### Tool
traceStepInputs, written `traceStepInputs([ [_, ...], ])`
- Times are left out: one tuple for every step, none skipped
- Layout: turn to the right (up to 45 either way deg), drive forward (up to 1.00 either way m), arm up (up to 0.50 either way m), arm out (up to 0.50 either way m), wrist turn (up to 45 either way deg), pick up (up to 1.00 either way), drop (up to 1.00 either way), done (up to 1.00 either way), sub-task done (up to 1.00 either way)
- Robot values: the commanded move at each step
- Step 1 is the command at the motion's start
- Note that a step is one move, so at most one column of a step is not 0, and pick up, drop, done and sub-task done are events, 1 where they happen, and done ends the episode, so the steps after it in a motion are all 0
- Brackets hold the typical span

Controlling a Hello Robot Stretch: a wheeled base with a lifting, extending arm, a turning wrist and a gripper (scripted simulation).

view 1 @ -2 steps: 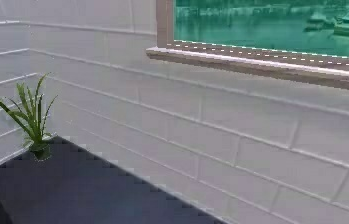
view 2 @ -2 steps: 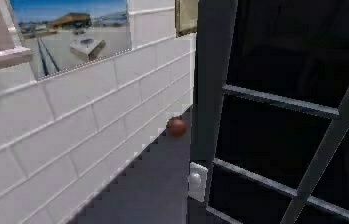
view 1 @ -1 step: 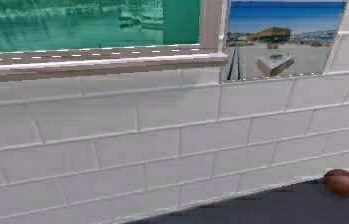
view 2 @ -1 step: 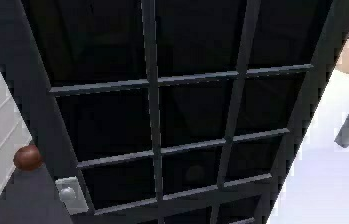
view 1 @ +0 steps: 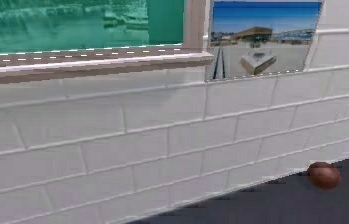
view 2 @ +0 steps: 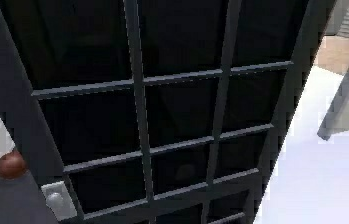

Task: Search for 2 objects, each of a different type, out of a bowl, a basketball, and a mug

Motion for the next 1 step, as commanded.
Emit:
traceStepInputs([
  [0.0, 0.45, 0.0, 0.0, 0.0, 0.0, 0.0, 0.0, 0.0],
])
